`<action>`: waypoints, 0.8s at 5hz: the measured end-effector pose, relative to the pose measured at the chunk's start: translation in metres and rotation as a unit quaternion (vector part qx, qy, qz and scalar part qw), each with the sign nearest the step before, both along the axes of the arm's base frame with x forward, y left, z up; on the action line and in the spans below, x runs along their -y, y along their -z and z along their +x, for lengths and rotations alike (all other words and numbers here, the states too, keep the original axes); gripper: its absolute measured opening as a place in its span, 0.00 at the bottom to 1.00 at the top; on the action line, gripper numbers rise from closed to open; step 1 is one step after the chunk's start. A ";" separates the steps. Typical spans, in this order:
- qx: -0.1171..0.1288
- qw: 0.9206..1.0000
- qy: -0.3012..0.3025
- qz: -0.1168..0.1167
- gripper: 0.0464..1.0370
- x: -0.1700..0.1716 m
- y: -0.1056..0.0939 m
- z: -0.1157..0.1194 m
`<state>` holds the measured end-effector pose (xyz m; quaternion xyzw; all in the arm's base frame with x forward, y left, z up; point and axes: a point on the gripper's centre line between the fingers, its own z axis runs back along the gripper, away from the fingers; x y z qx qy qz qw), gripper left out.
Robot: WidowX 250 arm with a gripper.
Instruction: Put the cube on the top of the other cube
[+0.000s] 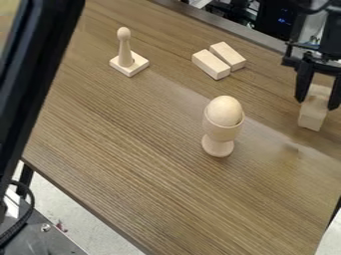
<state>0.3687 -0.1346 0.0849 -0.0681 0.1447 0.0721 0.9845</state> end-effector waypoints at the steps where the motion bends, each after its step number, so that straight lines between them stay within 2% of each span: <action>1: 0.000 1.000 -0.003 0.002 0.47 0.001 0.003 0.004; 3: 0.010 1.000 -0.001 -0.002 0.47 0.005 -0.004 0.008; 4: 0.003 1.000 -0.001 0.001 0.47 0.007 0.003 0.011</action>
